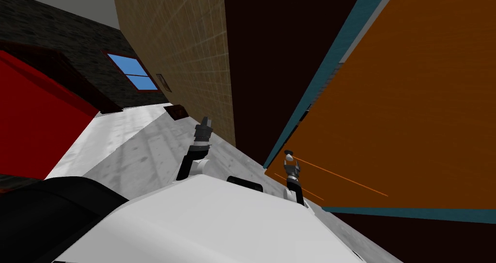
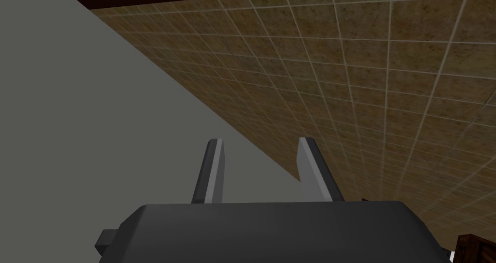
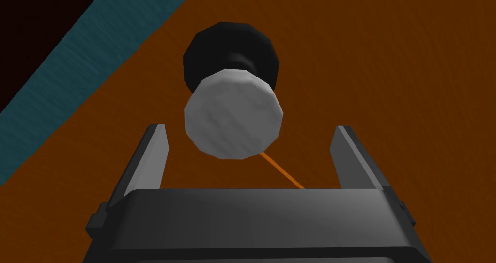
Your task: Pull the door open
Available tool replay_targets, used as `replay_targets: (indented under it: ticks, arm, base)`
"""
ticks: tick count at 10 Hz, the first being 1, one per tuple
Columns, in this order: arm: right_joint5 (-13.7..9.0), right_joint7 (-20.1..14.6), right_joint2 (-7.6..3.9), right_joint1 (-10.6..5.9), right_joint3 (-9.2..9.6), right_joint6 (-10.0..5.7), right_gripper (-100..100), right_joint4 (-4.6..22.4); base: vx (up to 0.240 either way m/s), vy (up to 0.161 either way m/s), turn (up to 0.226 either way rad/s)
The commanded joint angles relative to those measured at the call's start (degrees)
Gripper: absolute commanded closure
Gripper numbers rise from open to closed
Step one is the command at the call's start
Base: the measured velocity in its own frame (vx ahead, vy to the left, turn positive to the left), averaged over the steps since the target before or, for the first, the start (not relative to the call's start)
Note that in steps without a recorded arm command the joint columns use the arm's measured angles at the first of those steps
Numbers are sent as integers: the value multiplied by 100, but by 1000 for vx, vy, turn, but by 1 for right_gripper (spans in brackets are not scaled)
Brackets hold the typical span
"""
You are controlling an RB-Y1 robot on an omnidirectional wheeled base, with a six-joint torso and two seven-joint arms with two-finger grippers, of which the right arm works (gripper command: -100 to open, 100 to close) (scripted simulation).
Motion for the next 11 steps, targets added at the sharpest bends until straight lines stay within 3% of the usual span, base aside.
replay_targets:
  ticks: [1,11]
  arm:
    - [-127,-286,44,-33,46,37,-100,-19]
    - [-643,-1717,222,-148,229,204,-100,-142]
  base:
    - [-72,-11,42]
    - [-61,-10,22]
